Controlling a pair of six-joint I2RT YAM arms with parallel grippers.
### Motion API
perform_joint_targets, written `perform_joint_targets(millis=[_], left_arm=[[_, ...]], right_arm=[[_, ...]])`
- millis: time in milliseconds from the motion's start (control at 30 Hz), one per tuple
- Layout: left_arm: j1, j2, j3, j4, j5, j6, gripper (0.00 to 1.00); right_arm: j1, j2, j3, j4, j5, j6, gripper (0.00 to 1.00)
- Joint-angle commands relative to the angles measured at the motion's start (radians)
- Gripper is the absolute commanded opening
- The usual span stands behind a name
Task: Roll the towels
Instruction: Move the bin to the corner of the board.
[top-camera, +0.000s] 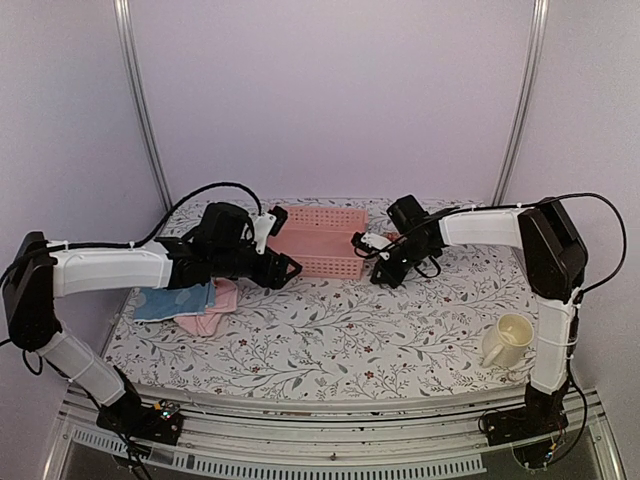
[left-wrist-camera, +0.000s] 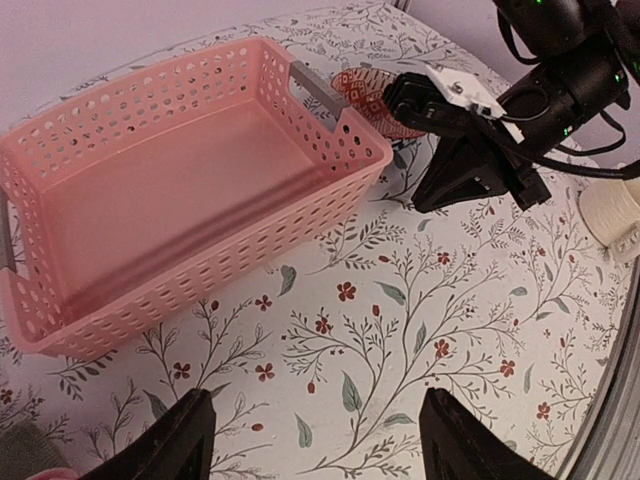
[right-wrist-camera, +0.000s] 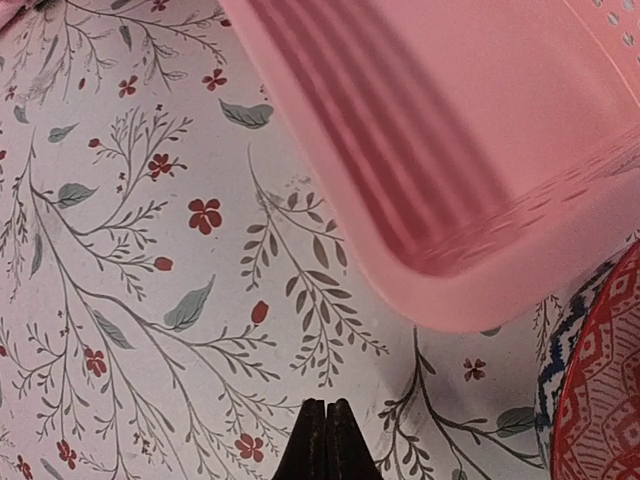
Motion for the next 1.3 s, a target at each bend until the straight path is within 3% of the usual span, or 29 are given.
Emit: perform_joint_targets(millis=[0, 400, 500, 600, 733, 1033, 1267], left_arm=[[-0.012, 0.010, -0.023, 0.023, -0.015, -0.019, 0.72], [-0.012, 0.041, -0.039, 0.036, -0.040, -0.032, 0.72], [-0.012, 0.125, -0.012, 0.037, -0.035, -0.025, 0.65], [-0.011, 0.240, 0.056, 0.033, -0.018, -0.043, 0.51], [-0.011, 0.383, 0.184, 0.035, -0.009, -0.059, 0.42], [0.013, 0.652, 0.433, 0.003, -0.112, -0.054, 0.40], [0.074, 0.857, 0.717, -0.063, -0.137, -0.021, 0.44]], right_arm=[[0.000, 0.049, 0.035, 0.049, 0.088, 0.060, 0.02], [0.000, 0.094, 0.038, 0.139, 0.136, 0.107, 0.02], [0.000, 0.090, 0.030, 0.145, 0.133, 0.110, 0.02], [0.000, 0.087, 0.027, 0.146, 0.133, 0.112, 0.02], [-0.001, 0.071, 0.017, 0.144, 0.124, 0.108, 0.02], [0.000, 0.047, -0.001, 0.138, 0.104, 0.104, 0.02], [0.000, 0.009, -0.019, 0.126, 0.064, 0.105, 0.02]])
